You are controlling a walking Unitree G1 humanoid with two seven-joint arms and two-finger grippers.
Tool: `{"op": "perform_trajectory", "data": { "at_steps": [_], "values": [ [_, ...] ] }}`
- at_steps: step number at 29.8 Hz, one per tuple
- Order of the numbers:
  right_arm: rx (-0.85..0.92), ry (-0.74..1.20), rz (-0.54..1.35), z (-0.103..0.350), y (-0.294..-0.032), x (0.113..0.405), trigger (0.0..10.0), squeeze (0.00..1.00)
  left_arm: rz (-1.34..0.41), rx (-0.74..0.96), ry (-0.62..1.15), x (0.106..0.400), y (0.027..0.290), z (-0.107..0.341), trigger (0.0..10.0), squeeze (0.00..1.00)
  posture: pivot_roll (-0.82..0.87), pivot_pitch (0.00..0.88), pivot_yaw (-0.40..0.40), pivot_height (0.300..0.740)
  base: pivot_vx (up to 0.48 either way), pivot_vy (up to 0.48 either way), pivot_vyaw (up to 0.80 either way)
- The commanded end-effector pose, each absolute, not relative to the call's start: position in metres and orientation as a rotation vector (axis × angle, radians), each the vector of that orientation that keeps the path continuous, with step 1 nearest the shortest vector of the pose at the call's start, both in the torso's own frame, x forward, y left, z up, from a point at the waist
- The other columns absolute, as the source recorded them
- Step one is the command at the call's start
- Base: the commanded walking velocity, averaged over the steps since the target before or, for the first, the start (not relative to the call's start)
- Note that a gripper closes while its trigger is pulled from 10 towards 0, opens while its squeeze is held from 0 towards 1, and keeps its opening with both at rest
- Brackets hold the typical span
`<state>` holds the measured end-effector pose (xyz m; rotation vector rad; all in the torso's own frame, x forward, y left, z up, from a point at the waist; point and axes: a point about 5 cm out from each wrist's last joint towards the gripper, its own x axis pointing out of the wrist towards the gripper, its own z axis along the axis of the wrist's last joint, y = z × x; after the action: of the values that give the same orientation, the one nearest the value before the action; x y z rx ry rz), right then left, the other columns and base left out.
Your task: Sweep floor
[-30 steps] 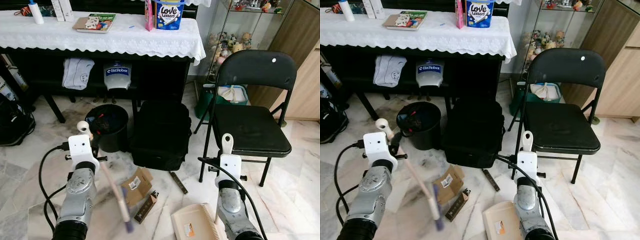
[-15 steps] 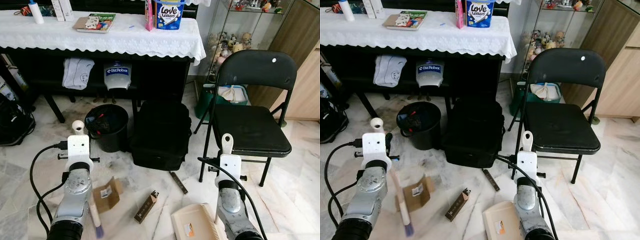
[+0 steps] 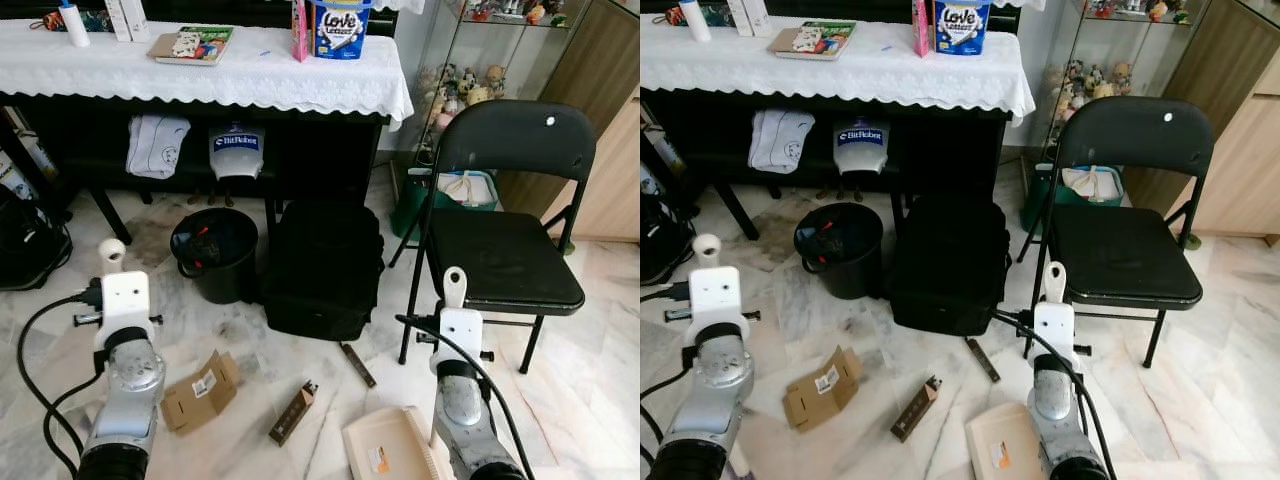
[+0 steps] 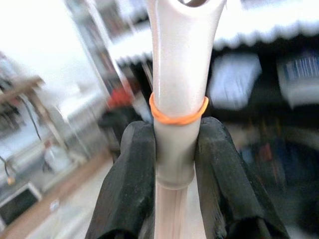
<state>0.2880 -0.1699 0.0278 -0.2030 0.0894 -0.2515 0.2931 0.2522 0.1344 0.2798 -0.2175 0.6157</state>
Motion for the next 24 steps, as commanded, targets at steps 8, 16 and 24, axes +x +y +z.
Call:
{"op": "perform_trajectory", "data": {
  "at_steps": [8, 16, 24],
  "values": [
    [-0.204, 0.095, -0.251, 0.027, -0.170, 0.288, 10.0, 0.00, 0.503, -0.058, -0.425, 0.301, 0.246, 0.176, 10.0, 0.00, 0.08, 0.102, -0.037, 0.740, 0.000, 0.000, 0.00],
    [-0.205, 0.095, -0.250, 0.027, -0.170, 0.287, 10.0, 0.00, 0.365, -0.146, -0.405, 0.304, 0.232, 0.173, 10.0, 0.00, 0.08, 0.102, -0.039, 0.740, 0.000, 0.000, 0.00],
    [-0.204, 0.096, -0.247, 0.027, -0.170, 0.287, 10.0, 0.00, 0.196, -0.176, -0.254, 0.311, 0.214, 0.149, 10.0, 0.00, 0.08, 0.099, -0.039, 0.740, 0.000, 0.000, 0.00]
  ]
}}
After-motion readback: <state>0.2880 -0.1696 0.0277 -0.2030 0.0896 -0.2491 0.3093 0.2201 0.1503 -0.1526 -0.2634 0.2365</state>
